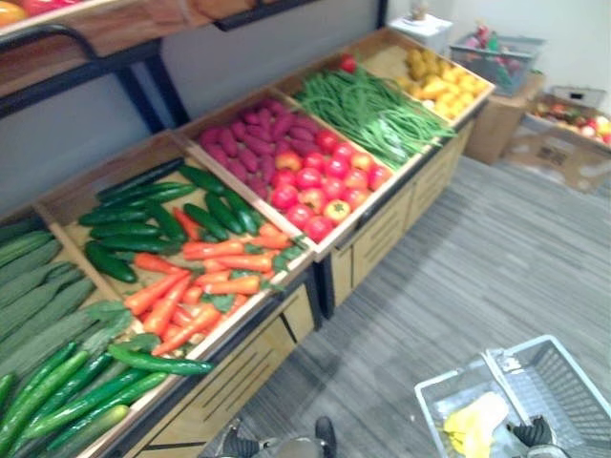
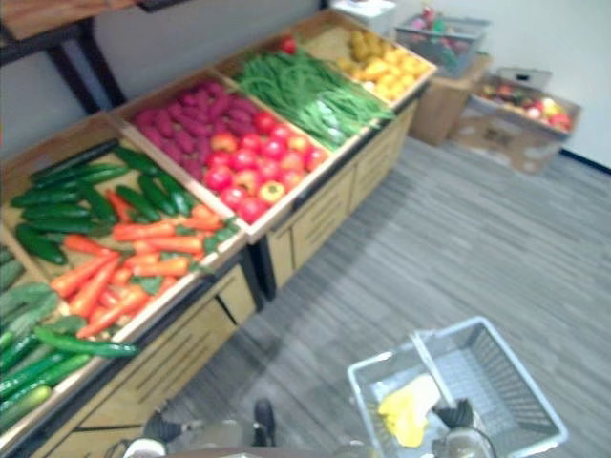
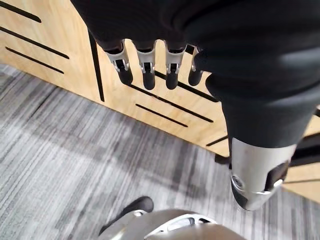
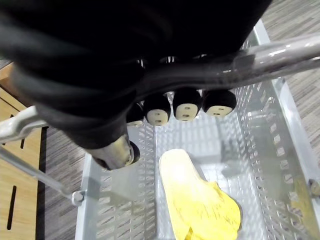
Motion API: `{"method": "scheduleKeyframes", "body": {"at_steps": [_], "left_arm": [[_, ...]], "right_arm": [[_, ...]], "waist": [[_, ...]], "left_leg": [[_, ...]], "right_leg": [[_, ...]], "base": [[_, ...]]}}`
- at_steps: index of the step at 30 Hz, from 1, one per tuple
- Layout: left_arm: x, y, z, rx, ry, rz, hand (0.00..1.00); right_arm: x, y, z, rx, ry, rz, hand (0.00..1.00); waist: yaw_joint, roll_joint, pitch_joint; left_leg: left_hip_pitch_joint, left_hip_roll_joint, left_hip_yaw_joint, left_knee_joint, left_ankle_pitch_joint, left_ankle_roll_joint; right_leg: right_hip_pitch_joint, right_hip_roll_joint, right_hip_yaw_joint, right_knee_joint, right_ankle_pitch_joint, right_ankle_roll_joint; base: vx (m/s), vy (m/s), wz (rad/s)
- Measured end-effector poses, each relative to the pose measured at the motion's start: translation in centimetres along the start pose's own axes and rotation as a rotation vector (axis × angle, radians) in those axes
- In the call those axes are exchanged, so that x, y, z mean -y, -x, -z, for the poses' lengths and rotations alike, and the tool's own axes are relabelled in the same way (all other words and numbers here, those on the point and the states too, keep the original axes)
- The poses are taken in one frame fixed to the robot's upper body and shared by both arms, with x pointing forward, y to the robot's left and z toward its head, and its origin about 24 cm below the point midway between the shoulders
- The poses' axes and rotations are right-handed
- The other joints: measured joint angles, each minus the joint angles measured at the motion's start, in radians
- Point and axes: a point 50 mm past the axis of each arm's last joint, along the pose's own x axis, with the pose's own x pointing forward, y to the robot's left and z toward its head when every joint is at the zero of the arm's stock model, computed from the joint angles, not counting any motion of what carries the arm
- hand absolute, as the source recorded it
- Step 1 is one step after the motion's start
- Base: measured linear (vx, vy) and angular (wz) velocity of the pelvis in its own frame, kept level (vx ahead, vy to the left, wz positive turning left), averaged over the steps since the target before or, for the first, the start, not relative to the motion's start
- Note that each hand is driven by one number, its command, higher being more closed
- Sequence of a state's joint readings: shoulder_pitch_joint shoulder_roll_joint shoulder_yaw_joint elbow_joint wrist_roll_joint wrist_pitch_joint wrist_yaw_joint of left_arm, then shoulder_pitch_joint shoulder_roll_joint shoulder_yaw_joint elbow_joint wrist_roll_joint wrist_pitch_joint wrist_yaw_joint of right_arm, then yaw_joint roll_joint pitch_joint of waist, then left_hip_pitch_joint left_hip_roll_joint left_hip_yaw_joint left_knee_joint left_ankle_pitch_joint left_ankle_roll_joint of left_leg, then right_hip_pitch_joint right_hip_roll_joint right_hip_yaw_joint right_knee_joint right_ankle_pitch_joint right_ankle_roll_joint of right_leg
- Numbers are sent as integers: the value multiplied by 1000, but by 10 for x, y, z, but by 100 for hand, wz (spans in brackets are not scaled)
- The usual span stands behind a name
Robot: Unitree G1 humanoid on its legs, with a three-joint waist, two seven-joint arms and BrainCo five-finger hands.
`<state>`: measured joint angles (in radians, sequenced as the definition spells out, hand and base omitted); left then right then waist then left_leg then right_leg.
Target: Pick vegetable in the basket
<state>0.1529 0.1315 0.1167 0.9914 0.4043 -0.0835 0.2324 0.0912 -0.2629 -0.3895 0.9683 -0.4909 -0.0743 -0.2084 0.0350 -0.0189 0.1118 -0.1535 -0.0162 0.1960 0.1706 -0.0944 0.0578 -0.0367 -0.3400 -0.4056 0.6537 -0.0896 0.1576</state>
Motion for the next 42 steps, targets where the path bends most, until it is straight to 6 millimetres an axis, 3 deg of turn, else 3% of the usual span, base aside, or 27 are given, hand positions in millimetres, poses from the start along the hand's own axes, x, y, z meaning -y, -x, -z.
{"method": "scheduleKeyframes", "body": {"at_steps": [1, 2, 5, 6, 8, 9, 10, 12, 13, 14, 15, 17, 19, 21, 25, 30, 31, 35, 42], "left_arm": [[-6, 0, 4, -2, -8, -16, 0], [-10, 0, 5, -3, -10, -24, 0], [-18, 1, 14, -42, 30, -64, 0], [-20, 1, 15, -48, 40, -73, 0], [-20, 1, 14, -54, 72, -97, 0], [-18, 1, 13, -60, 108, -105, 0], [-18, 1, 14, -76, 160, -125, 0], [-19, 1, 15, -88, 187, -141, 0], [-26, 1, 18, -98, 202, -167, 0], [-26, 0, 20, -129, 237, -176, 0], [-21, 1, 22, -145, 258, -169, 0], [-1, 7, 23, -177, 323, -134, 0], [6, 9, 25, -192, 351, -124, 0], [10, 11, 26, -213, 406, -131, 0], [10, 13, 32, -254, 511, -161, 0], [10, 15, 37, -271, 521, -168, 0], [8, 15, 36, -267, 518, -171, 0], [-3, 9, 25, -206, 458, -195, 0], [-74, 8, -39, 249, 106, -386, 0]], "right_arm": [[-5, 3, 7, -29, -15, -10, 100], [-9, 5, 10, -42, -16, -21, 100], [-15, 8, 16, -62, -37, -33, 100], [-14, 8, 18, -69, -43, -28, 100], [-11, 10, 25, -104, -99, -10, 100], [-11, 10, 27, -120, -128, -3, 100], [-11, 11, 31, -144, -170, 5, 100], [-16, 14, 34, -172, -220, 10, 100], [-24, 17, 35, -189, -243, -5, 100], [-30, 19, 35, -209, -269, -10, 100], [-28, 19, 36, -210, -280, 10, 100], [-24, 21, 43, -234, -309, 38, 100], [-27, 23, 46, -248, -323, 35, 100], [-27, 25, 48, -259, -342, 45, 100], [-21, 25, 50, -254, -350, 69, 100], [-18, 24, 53, -267, -363, 78, 100], [-17, 24, 58, -288, -357, 77, 100], [-16, 26, 63, -311, -357, 78, 100], [-13, 25, 66, -312, -333, 75, 100]], "waist": [[-6, 1, -7], [-6, -6, -7], [-5, -11, -9], [-5, -11, -9], [-6, 0, -3], [-6, -7, -4], [-4, -3, 0], [-3, -30, -3], [-3, -71, -4], [7, -70, 6], [7, -64, 4], [13, -8, 6], [8, 6, 2], [5, 9, 4], [-3, 14, 5], [-4, 20, 2], [-8, 33, -7], [-11, 39, -11], [-14, 39, -9]], "left_leg": [[27, -7, -60, -19, 2, 11], [38, -9, -86, -29, -3, 20], [94, 6, -201, -66, 7, 5], [103, 11, -224, -69, 7, 3], [127, 29, -301, -85, 11, -6], [134, 36, -323, -85, 12, -12], [137, 45, -349, -82, 10, -34], [130, 52, -373, -78, -4, -73], [111, 43, -385, -67, -32, -118], [102, 67, -400, -47, -53, -153], [88, 94, -375, -43, -55, -158], [89, 183, -351, -66, -10, -204], [84, 211, -335, -107, 45, -217], [81, 223, -277, -116, 86, -202], [71, 245, 37, -74, 114, -161], [88, 220, 39, -137, 129, -174], [91, 211, 40, -154, 131, -173], [108, 187, 57, -204, 144, -169], [139, 149, 63, -241, 147, -165]], "right_leg": [[-46, 8, 71, 114, 72, -3], [-60, 20, 92, 143, 57, -12], [-127, 92, 120, 148, -82, -24], [-138, 103, 124, 122, -95, -30], [-170, 138, 177, -18, -103, -44], [-171, 149, 216, -101, -102, -43], [-169, 155, 268, -211, -94, -35], [-165, 147, 326, -351, -62, -18], [-163, 125, 351, -398, 19, -21], [-165, 134, 326, -379, 1, 0], [-158, 148, 293, -388, -9, -16], [-135, 204, 207, -377, -45, -59], [-127, 220, 150, -370, -64, -84], [-108, 219, 105, -371, -72, -103], [-73, 196, 39, -372, -87, -114], [-75, 199, 61, -401, -80, -88], [-68, 198, 65, -427, -63, -81], [-58, 196, 86, -490, -14, -67], [-28, 182, 101, -530, 22, -56]], "base": [[324, 67, 107], [401, 20, 109], [292, -84, 100], [361, -206, 120], [205, -177, 112], [135, -198, 105], [197, -331, 124], [125, -350, 108], [55, -500, 91], [31, -531, 86], [50, -573, 73], [62, -412, 77], [44, -297, 73], [28, -191, 70], [-8, -68, 52], [-25, 52, 0], [3, 91, -1], [33, 88, -9], [61, 54, -5]]}}
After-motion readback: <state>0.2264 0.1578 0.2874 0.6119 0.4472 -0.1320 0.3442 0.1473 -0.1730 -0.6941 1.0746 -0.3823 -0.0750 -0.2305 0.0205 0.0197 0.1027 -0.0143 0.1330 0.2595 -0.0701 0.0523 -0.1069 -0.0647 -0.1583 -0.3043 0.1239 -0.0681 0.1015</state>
